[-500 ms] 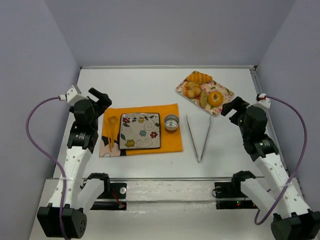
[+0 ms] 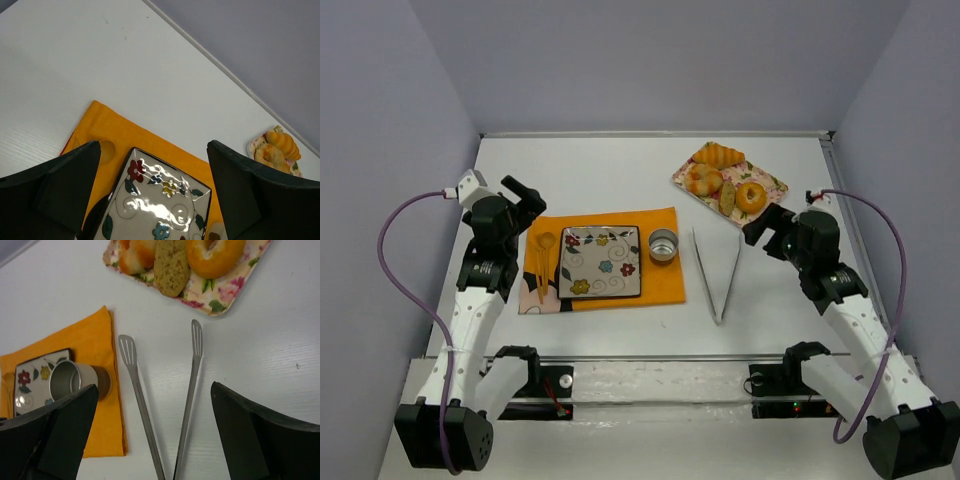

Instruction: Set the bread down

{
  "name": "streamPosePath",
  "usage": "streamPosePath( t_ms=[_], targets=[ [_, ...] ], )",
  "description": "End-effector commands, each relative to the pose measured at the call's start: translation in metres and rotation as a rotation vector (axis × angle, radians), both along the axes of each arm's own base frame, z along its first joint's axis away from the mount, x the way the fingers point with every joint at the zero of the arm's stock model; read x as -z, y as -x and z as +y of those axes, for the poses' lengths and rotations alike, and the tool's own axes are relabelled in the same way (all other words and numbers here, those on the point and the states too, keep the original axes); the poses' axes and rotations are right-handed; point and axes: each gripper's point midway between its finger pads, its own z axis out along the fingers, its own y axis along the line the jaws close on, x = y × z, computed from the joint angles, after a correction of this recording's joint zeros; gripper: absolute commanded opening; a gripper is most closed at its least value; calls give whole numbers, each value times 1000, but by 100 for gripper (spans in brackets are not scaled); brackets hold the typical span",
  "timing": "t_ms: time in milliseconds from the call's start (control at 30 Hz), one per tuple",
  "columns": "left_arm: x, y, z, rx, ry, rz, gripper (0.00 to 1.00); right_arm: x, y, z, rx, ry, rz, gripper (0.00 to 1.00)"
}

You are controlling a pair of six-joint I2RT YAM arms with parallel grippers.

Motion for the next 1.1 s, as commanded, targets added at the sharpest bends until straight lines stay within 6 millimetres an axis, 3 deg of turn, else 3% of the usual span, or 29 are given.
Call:
streamPosePath(
  t_ms=[0, 100, 200, 233, 333, 500, 767, 1067],
  targets=[
    [-22, -7, 0, 1, 1, -65, 99, 18, 21, 44, -214, 4, 169, 100],
    [-21, -8, 0, 3, 0, -60, 99, 58, 46, 72, -260, 157, 326, 100],
    [-20, -9, 0, 4, -3, -56, 99, 75, 55, 81, -223, 210, 424, 100],
    [-20, -8, 0, 4, -3, -58, 99, 89, 61, 77, -199, 255, 487, 100],
    [-21, -7, 1, -2, -2, -63, 99, 106, 67, 69, -129, 348, 551, 100],
    [-21, -8, 1, -2, -5, -67, 99, 120, 77, 66, -91, 467, 621, 100],
    [-16, -11, -2, 15, -3, -51, 99, 146, 67, 97, -204, 457, 613, 100],
    [-23, -7, -2, 21, -5, -75, 99, 172, 38, 97, -102, 506, 633, 100]
  ],
)
